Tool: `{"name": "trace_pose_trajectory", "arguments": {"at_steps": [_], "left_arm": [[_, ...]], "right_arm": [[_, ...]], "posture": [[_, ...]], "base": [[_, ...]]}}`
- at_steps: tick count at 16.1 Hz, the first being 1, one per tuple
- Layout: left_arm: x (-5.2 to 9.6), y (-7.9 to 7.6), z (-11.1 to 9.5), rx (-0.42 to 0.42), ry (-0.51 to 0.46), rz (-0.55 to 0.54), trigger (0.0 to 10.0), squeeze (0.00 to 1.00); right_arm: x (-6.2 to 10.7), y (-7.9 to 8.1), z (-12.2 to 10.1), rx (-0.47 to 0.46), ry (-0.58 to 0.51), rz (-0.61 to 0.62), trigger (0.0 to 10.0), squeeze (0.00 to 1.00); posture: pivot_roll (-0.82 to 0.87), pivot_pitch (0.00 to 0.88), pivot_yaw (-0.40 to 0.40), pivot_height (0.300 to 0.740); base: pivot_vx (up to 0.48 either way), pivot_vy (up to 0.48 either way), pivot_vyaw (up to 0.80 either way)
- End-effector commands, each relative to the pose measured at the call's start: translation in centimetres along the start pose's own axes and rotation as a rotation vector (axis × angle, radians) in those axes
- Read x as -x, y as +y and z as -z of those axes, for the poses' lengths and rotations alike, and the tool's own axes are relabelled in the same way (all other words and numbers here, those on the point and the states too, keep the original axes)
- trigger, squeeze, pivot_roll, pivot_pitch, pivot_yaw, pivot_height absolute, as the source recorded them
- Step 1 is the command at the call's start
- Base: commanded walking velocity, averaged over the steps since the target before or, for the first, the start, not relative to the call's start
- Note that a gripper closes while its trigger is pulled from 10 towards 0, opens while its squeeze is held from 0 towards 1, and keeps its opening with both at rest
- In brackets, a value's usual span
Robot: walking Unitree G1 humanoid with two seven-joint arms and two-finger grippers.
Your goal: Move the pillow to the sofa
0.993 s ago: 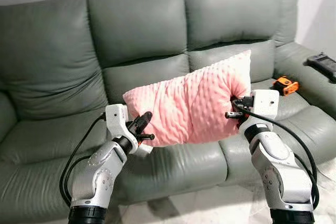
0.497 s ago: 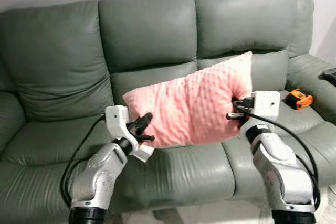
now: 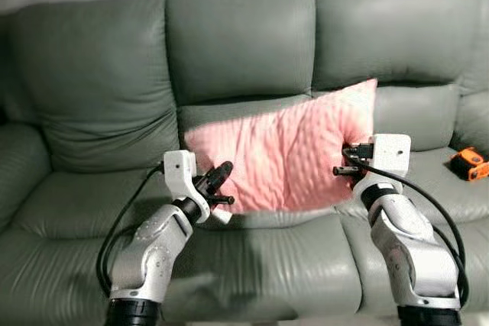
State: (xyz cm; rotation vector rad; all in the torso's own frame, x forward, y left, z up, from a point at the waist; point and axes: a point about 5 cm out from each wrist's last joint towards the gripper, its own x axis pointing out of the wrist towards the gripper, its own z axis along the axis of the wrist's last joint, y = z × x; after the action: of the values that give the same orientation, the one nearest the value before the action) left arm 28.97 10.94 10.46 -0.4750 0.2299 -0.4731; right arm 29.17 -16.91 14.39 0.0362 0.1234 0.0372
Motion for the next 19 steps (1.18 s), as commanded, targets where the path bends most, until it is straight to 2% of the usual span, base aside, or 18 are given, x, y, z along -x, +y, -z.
{"name": "trace_pose_trajectory", "arguments": {"at_steps": [1,5,7,9,12,14,15,17,19], "left_arm": [[0.5,0.4,-0.8,-0.013,-0.026,-0.009,10.0,0.0],[0.4,0.4,-0.7,-0.007,-0.02,-0.008,10.0,0.0],[0.5,0.9,-0.3,-0.023,-0.001,-0.025,10.0,0.0],[0.8,2.1,0.5,-0.047,0.025,-0.066,10.0,0.0],[1.9,5.1,2.2,-0.108,0.088,-0.17,10.0,0.0],[2.1,6.2,2.5,-0.096,0.1,-0.225,10.0,0.0],[1.4,6.0,2.0,-0.095,0.082,-0.207,10.0,0.0],[1.1,5.8,1.8,-0.118,0.077,-0.192,10.0,0.0],[0.7,5.5,2.2,-0.185,0.086,-0.171,10.0,0.0]], "right_arm": [[-0.1,1.2,-0.6,-0.004,-0.027,-0.045,10.0,0.0],[-0.2,1.2,-0.5,-0.002,-0.023,-0.046,10.0,0.0],[-0.2,1.4,-0.1,-0.003,-0.011,-0.048,10.0,0.0],[-0.1,1.3,0.6,-0.002,0.011,-0.049,10.0,0.0],[0.2,0.3,2.5,0.002,0.065,-0.022,10.0,0.0],[0.4,-0.1,3.4,0.008,0.085,-0.003,10.0,0.0],[0.4,-0.2,3.9,0.005,0.1,0.004,10.0,0.0],[0.6,-0.1,4.2,0.002,0.104,0.005,10.0,0.0],[1.6,-0.1,4.8,0.0,0.114,0.014,10.0,0.0]], "posture": [[-0.21,0.0,0.082,0.74],[-0.21,0.0,0.081,0.74],[-0.21,0.0,0.081,0.74],[-0.2,0.0,0.079,0.74],[-0.2,0.0,0.075,0.74],[-0.2,0.0,0.073,0.74],[-0.2,0.0,0.073,0.74],[-0.2,0.0,0.074,0.74],[-0.2,0.018,0.079,0.74]], "base": [[0.24,0.0,0.0],[0.0,0.0,0.0],[0.0,0.0,0.0],[0.0,0.0,0.0],[0.0,0.0,0.0],[0.0,0.0,0.0],[0.0,0.0,0.0],[0.0,0.0,0.0],[0.0,0.0,0.0]]}}
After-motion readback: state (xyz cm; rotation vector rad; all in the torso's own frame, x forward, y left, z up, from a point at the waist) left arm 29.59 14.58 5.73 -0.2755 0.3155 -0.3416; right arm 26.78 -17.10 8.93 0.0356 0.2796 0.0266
